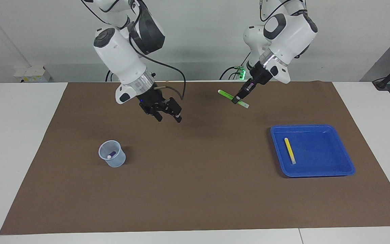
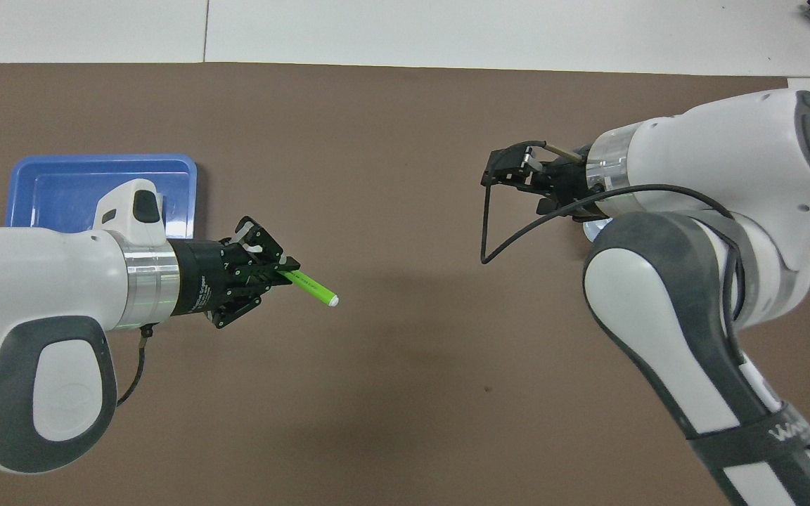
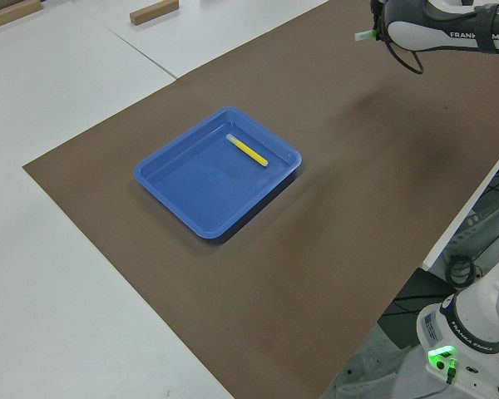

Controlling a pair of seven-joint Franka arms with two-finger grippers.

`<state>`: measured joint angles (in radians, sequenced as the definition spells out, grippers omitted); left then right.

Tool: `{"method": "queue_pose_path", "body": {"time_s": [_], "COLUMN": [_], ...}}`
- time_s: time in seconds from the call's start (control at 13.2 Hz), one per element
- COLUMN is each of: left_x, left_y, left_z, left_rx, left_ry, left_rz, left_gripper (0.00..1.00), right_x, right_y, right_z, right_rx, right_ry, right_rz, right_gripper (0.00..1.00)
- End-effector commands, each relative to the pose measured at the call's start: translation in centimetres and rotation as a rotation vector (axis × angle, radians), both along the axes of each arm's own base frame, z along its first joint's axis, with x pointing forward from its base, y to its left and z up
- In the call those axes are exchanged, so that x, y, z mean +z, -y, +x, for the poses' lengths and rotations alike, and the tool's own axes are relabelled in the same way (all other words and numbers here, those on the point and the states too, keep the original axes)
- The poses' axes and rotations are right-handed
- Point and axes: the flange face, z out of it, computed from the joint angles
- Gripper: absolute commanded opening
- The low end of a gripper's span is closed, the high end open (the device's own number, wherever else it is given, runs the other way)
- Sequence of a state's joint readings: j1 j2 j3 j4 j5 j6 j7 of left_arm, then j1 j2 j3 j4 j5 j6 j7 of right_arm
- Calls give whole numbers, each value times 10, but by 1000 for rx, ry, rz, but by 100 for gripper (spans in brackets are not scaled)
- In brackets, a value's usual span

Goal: Right arm passes pens to left for tray arrangement
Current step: 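Open the right gripper and draw it back from the green pen, then lower the green pen into the tray while the right gripper reaches the cup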

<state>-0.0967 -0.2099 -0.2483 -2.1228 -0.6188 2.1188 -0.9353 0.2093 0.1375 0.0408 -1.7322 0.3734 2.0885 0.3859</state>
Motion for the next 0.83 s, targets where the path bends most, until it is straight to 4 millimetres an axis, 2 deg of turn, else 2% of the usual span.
{"method": "queue_pose_path", "body": {"time_s": [0.0, 0.15, 0.3, 0.53, 0.68, 0.76], "left_x": [-15, -35, -54, -72, -93, -100], "left_y": [-34, -53, -68, -82, -113, -116], "left_z": [-7, 5, 21, 59, 88, 98], "left_rx": [-160, -257, -401, -577, -690, -737], "left_ry": [4, 17, 54, 83, 103, 102], "left_rz": [156, 195, 297, 433, 507, 530], "left_gripper": [0, 0, 0, 0, 0, 0], "right_x": [-4, -12, -25, -41, -51, -57], "right_y": [28, 44, 71, 107, 125, 132], "right_z": [-2, 4, 16, 28, 38, 45], "right_rx": [152, 289, 441, 594, 657, 665], "right_ry": [52, 103, 141, 175, 199, 202], "right_rz": [-104, -218, -288, -356, -377, -384], "right_gripper": [100, 100, 100, 100, 100, 100]}}
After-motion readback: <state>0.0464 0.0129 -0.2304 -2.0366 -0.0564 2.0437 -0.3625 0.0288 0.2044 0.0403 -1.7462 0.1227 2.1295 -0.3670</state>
